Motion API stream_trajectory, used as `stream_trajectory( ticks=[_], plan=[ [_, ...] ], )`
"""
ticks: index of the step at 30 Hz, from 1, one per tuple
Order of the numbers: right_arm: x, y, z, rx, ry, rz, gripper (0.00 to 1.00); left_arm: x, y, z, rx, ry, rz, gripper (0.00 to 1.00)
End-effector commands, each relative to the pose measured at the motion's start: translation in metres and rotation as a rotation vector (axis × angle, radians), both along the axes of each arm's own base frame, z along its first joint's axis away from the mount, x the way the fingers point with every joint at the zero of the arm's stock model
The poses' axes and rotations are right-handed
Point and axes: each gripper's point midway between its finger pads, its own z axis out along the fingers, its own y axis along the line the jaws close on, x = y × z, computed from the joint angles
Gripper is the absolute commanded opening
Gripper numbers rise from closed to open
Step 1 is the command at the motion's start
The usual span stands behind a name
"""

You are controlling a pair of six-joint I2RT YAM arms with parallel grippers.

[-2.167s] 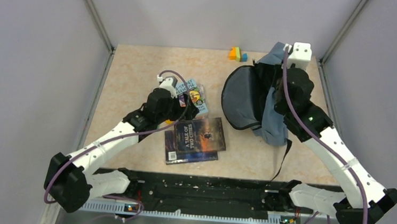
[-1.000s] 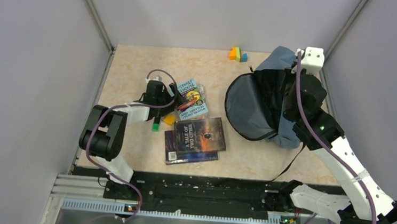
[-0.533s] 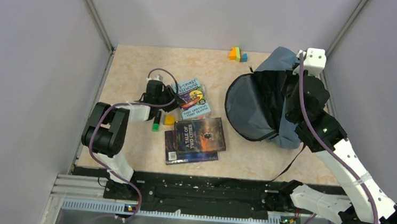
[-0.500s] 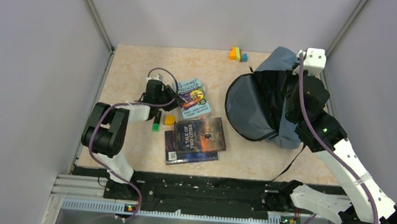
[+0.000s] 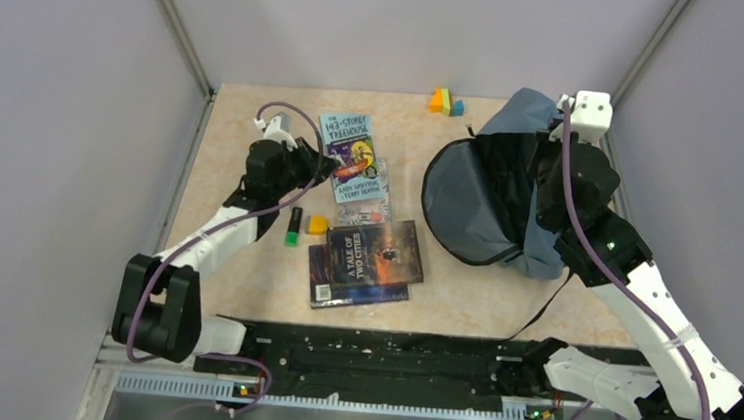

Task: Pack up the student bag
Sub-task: Pick up the book from the center of the board.

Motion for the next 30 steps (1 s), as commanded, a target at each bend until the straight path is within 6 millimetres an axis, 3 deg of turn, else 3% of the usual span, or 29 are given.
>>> stream_trajectory(
  ticks=[1, 4, 14, 18, 22, 25, 30],
  plan=[
    [-0.007, -0.006, 0.018, 0.036, -0.055, -0.001, 0.0, -0.009, -0.004, 0.069, -0.009, -0.189, -0.057, 0.0],
    [-0.007, -0.006, 0.018, 0.035, -0.054, -0.003, 0.0, -0.025, -0.007, 0.086, -0.005, -0.22, -0.105, 0.0],
    [-0.005, -0.003, 0.019, 0.048, -0.059, 0.006, 0.0, -0.074, -0.037, 0.112, -0.069, -0.215, -0.221, 0.0],
    [-0.004, -0.002, 0.019, 0.057, -0.059, 0.009, 0.0, -0.088, -0.076, 0.127, -0.126, -0.189, -0.201, 0.0],
    [-0.002, 0.0, 0.018, 0.059, -0.055, 0.01, 0.0, -0.099, -0.121, 0.156, -0.311, -0.203, -0.273, 0.0],
    [-0.001, 0.002, 0.017, 0.059, -0.049, 0.015, 0.0, -0.101, -0.141, 0.174, -0.387, -0.225, -0.288, 0.0],
    [0.002, 0.005, 0.016, 0.056, -0.043, 0.024, 0.0, -0.101, -0.167, 0.187, -0.43, -0.24, -0.29, 0.0]
  ],
)
